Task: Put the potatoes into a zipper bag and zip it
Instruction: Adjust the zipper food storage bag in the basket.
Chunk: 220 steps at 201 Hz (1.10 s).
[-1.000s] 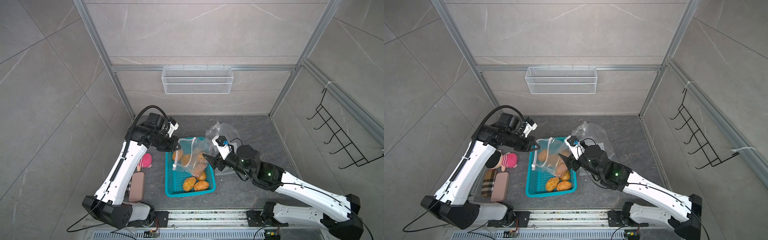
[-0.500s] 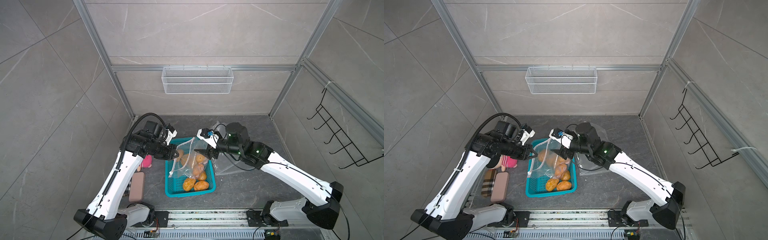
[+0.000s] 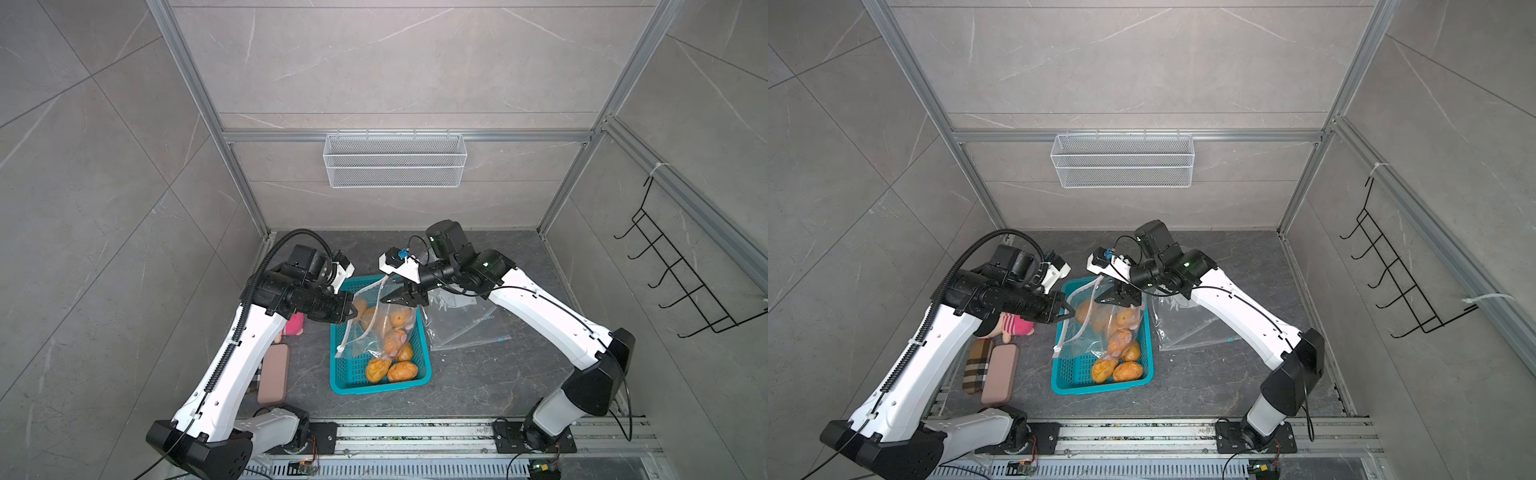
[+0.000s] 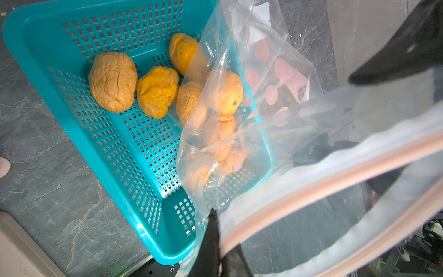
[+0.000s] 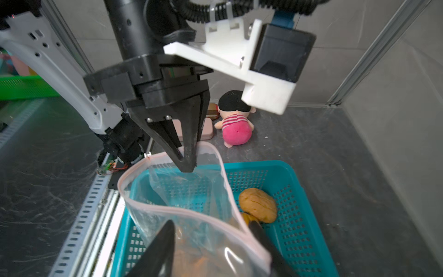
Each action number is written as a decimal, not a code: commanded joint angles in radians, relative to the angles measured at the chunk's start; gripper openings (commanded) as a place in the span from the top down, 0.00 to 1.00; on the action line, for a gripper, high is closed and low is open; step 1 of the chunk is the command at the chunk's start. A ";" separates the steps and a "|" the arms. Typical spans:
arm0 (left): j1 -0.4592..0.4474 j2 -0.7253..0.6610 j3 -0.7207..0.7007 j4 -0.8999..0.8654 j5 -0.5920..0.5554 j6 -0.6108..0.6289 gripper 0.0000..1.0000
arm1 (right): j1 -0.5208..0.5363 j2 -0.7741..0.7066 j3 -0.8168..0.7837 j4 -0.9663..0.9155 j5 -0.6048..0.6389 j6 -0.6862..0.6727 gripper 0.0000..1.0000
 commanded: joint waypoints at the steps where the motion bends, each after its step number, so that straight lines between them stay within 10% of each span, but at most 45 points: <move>1: -0.006 -0.016 0.005 0.001 -0.013 0.010 1.00 | 0.001 0.011 0.031 -0.033 -0.048 0.001 0.81; 22: -0.006 -0.012 0.019 0.007 -0.034 0.002 0.99 | -0.001 -0.006 -0.004 0.059 0.022 0.086 0.98; 73: -0.004 -0.080 0.061 0.064 -0.278 -0.057 0.37 | -0.051 -0.120 -0.174 0.286 0.078 0.208 1.00; 98: -0.004 -0.188 -0.006 0.154 -0.321 -0.065 0.22 | -0.117 -0.161 -0.252 0.414 0.116 0.348 1.00; 220: -0.004 -0.578 -0.519 0.537 0.023 0.035 0.28 | -0.226 -0.210 -0.388 0.546 -0.010 0.467 1.00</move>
